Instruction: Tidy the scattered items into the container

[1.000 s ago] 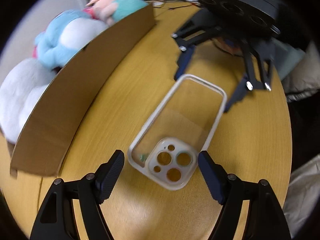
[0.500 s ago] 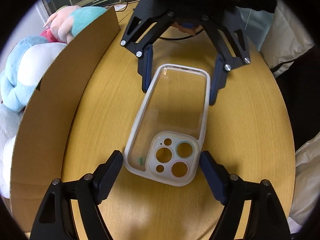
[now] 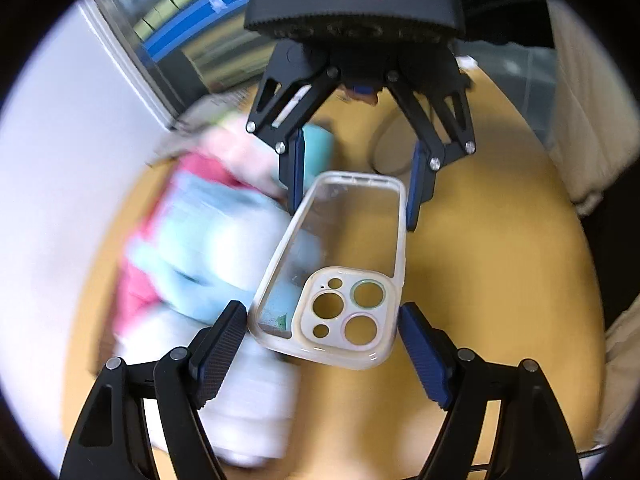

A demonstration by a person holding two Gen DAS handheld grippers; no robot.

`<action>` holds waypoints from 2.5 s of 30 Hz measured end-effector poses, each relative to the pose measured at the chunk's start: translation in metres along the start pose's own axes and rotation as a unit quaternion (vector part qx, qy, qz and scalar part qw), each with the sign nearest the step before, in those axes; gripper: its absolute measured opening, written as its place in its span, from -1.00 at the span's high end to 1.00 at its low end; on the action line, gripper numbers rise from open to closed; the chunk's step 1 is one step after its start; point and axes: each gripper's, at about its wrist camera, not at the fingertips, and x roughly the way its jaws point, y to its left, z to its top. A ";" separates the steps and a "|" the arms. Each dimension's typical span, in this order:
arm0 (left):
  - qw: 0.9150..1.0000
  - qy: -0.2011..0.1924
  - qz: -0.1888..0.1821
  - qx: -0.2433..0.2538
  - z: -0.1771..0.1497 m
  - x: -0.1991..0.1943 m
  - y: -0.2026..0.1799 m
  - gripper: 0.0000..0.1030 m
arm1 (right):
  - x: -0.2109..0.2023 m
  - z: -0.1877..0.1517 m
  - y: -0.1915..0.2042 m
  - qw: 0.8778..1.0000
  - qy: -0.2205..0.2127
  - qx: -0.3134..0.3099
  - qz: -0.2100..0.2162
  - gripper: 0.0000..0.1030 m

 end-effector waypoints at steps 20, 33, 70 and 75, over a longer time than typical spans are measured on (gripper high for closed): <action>0.994 0.064 -0.042 -0.078 0.001 0.120 0.194 -0.58 | 0.063 -0.042 -0.252 0.994 0.071 0.040 0.070 -0.58; 0.987 0.054 0.050 -0.140 -0.016 0.028 0.172 -0.57 | 0.029 -0.057 -0.232 0.989 0.051 0.136 -0.005 -0.90; 0.770 -0.071 0.271 -0.573 -0.024 -0.024 -0.091 -0.60 | -0.053 -0.033 0.115 0.751 -0.064 0.556 -0.349 -0.99; 0.768 -0.059 0.285 -0.571 -0.026 -0.023 -0.093 -0.60 | -0.050 -0.035 0.117 0.749 -0.062 0.562 -0.346 -0.99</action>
